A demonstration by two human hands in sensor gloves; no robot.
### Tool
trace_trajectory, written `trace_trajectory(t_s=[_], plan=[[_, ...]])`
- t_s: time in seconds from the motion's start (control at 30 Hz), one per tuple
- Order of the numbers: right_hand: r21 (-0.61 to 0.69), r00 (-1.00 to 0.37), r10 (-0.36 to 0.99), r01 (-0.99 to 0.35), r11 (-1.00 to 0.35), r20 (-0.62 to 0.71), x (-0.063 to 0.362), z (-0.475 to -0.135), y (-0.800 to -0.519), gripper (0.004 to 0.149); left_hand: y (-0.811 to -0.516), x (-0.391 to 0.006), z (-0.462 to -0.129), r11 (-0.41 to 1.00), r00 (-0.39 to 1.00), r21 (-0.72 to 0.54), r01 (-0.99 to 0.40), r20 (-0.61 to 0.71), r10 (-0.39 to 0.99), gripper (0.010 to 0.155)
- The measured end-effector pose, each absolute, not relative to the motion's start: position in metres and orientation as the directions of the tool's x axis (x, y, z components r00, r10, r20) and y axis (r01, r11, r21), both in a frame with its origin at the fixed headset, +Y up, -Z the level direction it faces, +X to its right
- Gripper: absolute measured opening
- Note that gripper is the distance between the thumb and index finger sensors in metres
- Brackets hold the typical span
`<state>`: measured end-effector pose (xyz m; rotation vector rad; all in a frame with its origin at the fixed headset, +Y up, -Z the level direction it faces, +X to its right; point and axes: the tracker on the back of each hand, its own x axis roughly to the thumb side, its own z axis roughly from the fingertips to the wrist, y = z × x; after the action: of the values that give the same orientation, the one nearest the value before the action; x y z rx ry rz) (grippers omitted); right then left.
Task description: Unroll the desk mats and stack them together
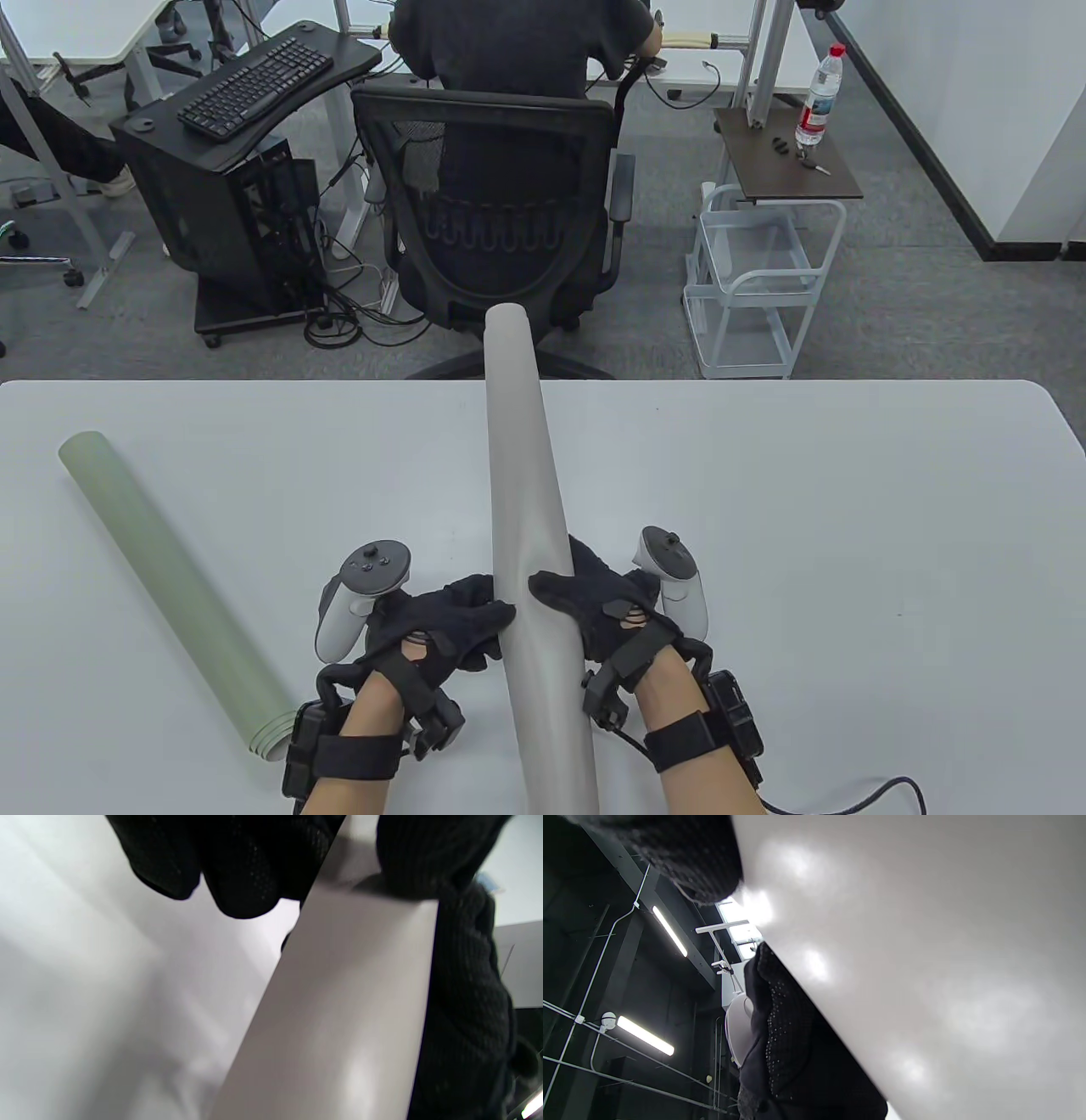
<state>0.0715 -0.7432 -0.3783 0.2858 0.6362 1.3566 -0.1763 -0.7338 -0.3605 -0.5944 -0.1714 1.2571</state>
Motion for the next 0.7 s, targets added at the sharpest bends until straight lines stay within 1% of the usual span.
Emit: trace_trajectory(t_s=[0.1, 0.13, 0.17, 0.2, 0.27, 0.37, 0.4, 0.47, 0.57, 0.63, 0.7], plan=[[0.519, 0.092, 0.961, -0.826, 0.219, -0.260, 0.072, -0.379, -0.745, 0.081, -0.739, -0.174, -0.365, 0.142, 0.243, -0.466, -0.873, -0.164, 0.956, 0.070], [0.530, 0.107, 0.958, -0.814, 0.237, -0.265, 0.073, -0.380, -0.747, 0.080, -0.743, -0.171, -0.368, 0.121, 0.219, -0.447, -0.886, -0.173, 0.960, 0.068], [0.536, 0.116, 0.956, -0.806, 0.249, -0.270, 0.073, -0.381, -0.748, 0.079, -0.742, -0.172, -0.368, 0.119, 0.221, -0.449, -0.886, -0.182, 0.958, 0.067], [0.558, 0.154, 0.948, -0.777, 0.291, -0.279, 0.073, -0.380, -0.751, 0.077, -0.740, -0.174, -0.369, 0.162, 0.252, -0.436, -0.885, -0.157, 0.955, 0.066], [0.568, 0.250, 0.912, -0.720, 0.399, -0.324, 0.072, -0.379, -0.754, 0.073, -0.735, -0.177, -0.369, 0.221, 0.290, -0.396, -0.891, -0.124, 0.949, 0.065], [0.557, 0.378, 0.838, -0.628, 0.544, -0.393, 0.074, -0.381, -0.760, 0.067, -0.728, -0.177, -0.369, 0.261, 0.312, -0.375, -0.890, -0.083, 0.946, 0.064], [0.558, 0.393, 0.828, -0.613, 0.559, -0.399, 0.075, -0.382, -0.762, 0.064, -0.728, -0.176, -0.368, 0.253, 0.304, -0.379, -0.890, -0.080, 0.949, 0.064], [0.564, 0.400, 0.824, -0.601, 0.567, -0.402, 0.076, -0.383, -0.766, 0.063, -0.725, -0.173, -0.366, 0.253, 0.300, -0.383, -0.889, -0.069, 0.951, 0.063], [0.537, 0.401, 0.819, -0.620, 0.573, -0.411, 0.079, -0.386, -0.774, 0.071, -0.723, -0.169, -0.365, 0.266, 0.306, -0.380, -0.886, -0.046, 0.951, 0.063], [0.525, 0.385, 0.820, -0.633, 0.568, -0.424, 0.079, -0.387, -0.777, 0.085, -0.722, -0.165, -0.363, 0.273, 0.309, -0.381, -0.884, -0.035, 0.951, 0.062], [0.554, 0.368, 0.842, -0.636, 0.537, -0.394, 0.076, -0.388, -0.778, 0.101, -0.721, -0.161, -0.362, 0.288, 0.318, -0.381, -0.878, -0.016, 0.948, 0.062]])
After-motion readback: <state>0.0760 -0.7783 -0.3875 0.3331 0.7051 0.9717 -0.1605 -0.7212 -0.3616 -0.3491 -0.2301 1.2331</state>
